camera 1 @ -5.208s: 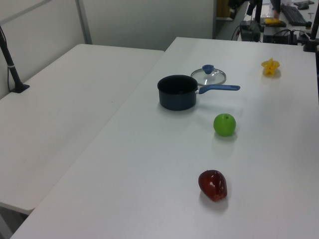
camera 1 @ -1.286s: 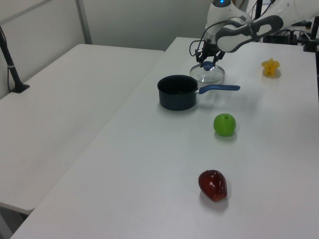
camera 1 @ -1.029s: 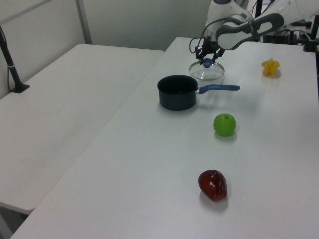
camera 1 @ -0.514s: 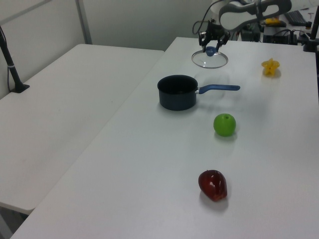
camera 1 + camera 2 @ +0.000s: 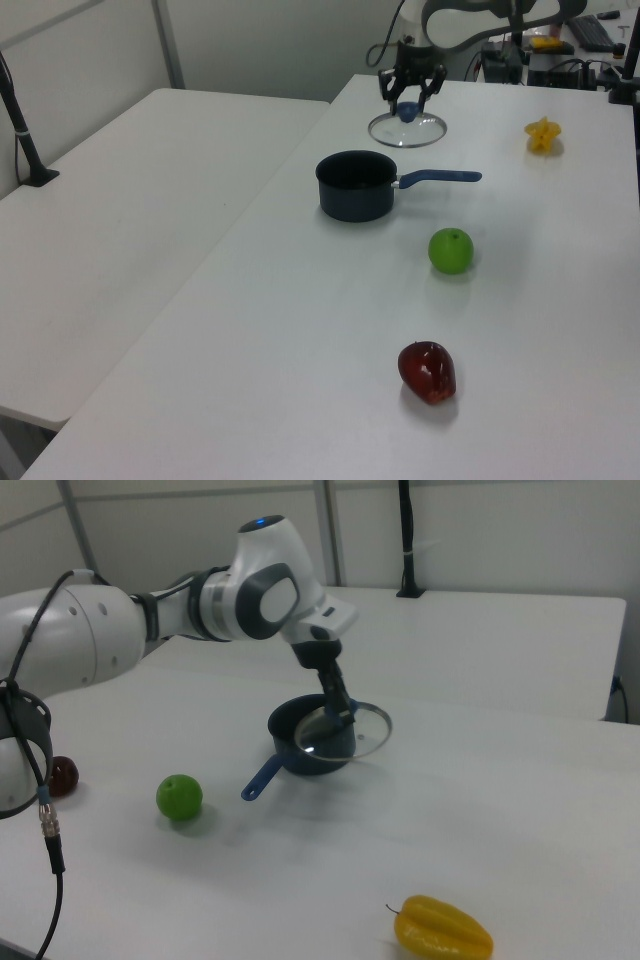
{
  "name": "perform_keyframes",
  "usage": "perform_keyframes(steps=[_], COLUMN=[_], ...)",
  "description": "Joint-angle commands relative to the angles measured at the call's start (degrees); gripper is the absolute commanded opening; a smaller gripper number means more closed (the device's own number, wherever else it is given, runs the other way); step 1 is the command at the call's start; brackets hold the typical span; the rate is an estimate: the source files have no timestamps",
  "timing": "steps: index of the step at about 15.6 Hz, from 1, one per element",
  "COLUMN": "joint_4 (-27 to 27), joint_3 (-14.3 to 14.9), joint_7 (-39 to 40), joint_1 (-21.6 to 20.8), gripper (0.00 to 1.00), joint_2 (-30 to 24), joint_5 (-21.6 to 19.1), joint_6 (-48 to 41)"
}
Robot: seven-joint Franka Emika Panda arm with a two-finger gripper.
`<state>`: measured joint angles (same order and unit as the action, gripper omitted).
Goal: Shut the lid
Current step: 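Carry the glass lid over the black saucepan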
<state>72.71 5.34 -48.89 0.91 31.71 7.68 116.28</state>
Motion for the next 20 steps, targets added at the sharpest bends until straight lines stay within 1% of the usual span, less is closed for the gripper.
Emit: perform_keyframes(steps=[1, 5, 8, 10, 11, 13, 17, 20], joint_4=[-2.21, -3.54, -3.63, -3.63, -3.71, -5.38, -6.0, -6.09], joint_3=[1.25, 1.16, 1.07, 1.34, 1.42, 1.69, 1.86, 3.09], joint_7=[-3.3, -5.16, -6.03, -7.61, -8.4, -9.64, -10.78, -12.54], joint_1=[-3.81, -5.22, -5.66, -7.23, -7.33, -7.68, -8.56, -9.44], gripper=[0.43, 0.43, 0.43, 0.44, 0.44, 0.44, 0.44, 0.44], joint_2=[-0.16, 0.1, 1.77, 2.82, 3.53, 4.93, 5.47, 6.34], joint_5=[-0.91, -0.83, -0.83, -0.56, -0.39, -0.21, -0.04, -0.04], joint_6=[-1.5, -0.71, -0.36, 1.66, 2.27, 2.81, 3.07, 4.12])
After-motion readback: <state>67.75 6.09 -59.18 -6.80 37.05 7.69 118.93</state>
